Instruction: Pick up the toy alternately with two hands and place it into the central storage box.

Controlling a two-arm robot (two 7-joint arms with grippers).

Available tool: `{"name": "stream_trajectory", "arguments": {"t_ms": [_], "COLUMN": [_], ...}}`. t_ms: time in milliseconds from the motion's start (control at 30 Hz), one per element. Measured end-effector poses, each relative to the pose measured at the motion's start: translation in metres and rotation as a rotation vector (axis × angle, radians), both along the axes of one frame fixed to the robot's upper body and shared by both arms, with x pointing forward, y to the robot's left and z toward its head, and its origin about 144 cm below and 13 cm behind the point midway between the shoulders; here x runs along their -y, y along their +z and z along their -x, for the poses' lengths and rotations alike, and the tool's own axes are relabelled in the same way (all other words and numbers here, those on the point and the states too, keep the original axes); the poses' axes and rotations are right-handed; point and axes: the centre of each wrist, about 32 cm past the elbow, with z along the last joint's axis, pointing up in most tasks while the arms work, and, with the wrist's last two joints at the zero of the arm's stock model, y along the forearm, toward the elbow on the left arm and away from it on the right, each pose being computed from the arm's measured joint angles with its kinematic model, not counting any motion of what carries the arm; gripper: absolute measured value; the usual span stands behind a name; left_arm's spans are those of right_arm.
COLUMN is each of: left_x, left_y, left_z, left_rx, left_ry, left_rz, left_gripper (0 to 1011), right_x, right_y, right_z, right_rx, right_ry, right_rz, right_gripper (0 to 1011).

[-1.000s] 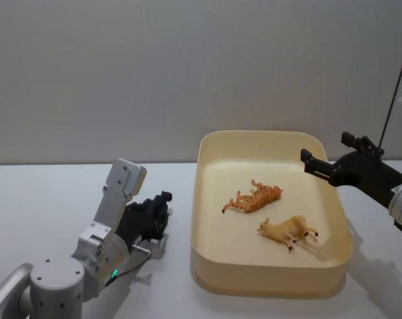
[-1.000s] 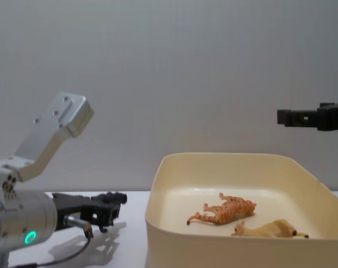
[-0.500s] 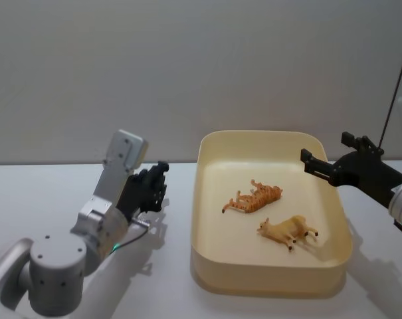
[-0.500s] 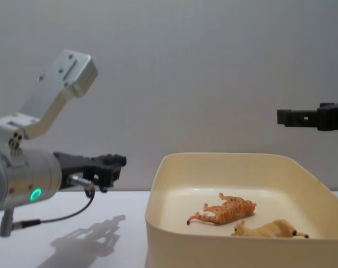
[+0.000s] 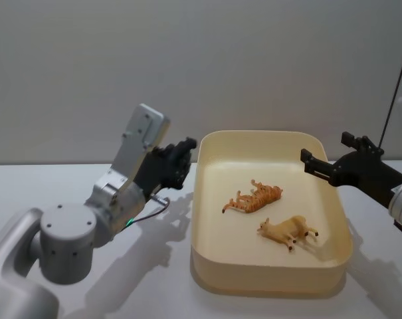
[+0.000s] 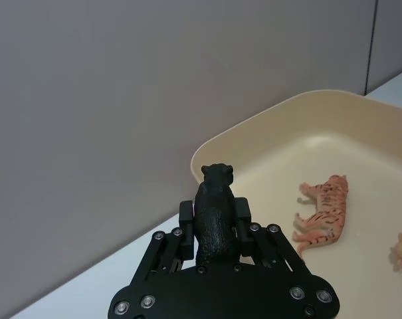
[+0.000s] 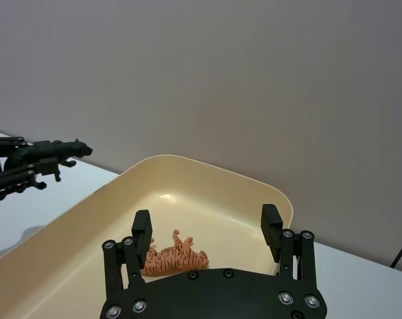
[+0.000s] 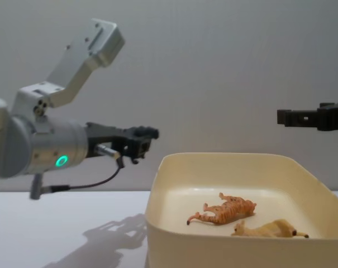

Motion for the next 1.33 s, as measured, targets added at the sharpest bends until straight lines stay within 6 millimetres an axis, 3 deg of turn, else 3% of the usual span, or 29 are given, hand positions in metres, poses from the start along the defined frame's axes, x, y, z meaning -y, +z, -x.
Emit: {"name": "stream_trajectory", "arguments": {"t_ms": [567,900,1000,1133,1333], "left_x": [0.022,0.029,0.031,0.032,0.033], "left_y": [0.011,0.014,0.014,0.015,0.016], "left_z": [-0.041,-0.052,-0.054,-0.056,-0.058], "left_rx": [0.045,0.05,0.051,0.052,0.053], "left_ry": [-0.156,-0.198,-0.206,-0.212,-0.219], "left_rz": [-0.001,-0.005,-0.006,-0.007,-0.008], "left_gripper": [351,679,732,890,1001], "right_x": [0.0,0.0,0.0,0.0,0.0], "right_y": [0.0,0.0,0.0,0.0,0.0], "right_z": [0.0,0.0,0.0,0.0,0.0], "right_rx": [0.0,0.0,0.0,0.0,0.0], "right_ry": [0.0,0.0,0.0,0.0,0.0], "right_rz": [0.0,0.0,0.0,0.0,0.0], "right_gripper": [1001,1001,1001,1001,1001]}}
